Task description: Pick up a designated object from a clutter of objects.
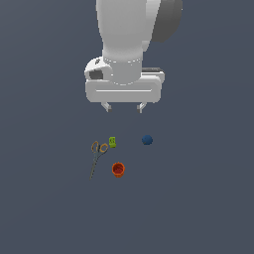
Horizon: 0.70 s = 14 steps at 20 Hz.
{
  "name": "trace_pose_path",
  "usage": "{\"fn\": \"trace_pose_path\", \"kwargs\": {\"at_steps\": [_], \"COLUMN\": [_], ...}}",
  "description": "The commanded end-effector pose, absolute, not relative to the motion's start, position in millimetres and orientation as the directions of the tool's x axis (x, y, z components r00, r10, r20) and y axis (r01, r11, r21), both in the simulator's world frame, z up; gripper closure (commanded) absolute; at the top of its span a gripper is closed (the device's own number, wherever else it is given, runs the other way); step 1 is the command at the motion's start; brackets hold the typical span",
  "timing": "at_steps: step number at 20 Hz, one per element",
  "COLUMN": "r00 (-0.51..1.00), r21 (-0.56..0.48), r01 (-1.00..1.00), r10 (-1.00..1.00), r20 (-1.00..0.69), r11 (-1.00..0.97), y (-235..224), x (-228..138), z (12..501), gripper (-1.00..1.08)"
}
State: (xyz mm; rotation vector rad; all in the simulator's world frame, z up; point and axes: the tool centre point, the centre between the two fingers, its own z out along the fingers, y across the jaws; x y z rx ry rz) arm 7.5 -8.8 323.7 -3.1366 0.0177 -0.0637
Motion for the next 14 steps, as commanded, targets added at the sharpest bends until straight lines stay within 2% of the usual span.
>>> {"fn": "trace_pose_path", "kwargs": {"at_steps": [1, 14], "r00": [0.999, 0.997], "r21": [-0.004, -0.015], "r01": [-0.011, 0.011], "r10": [-0.011, 0.010], "r20": [0.041, 0.078], "r11": [-1.000, -1.000], "y": [-9, -11], "x": [7, 15], "z": [324, 343], "gripper": [-0.92, -0.92]}}
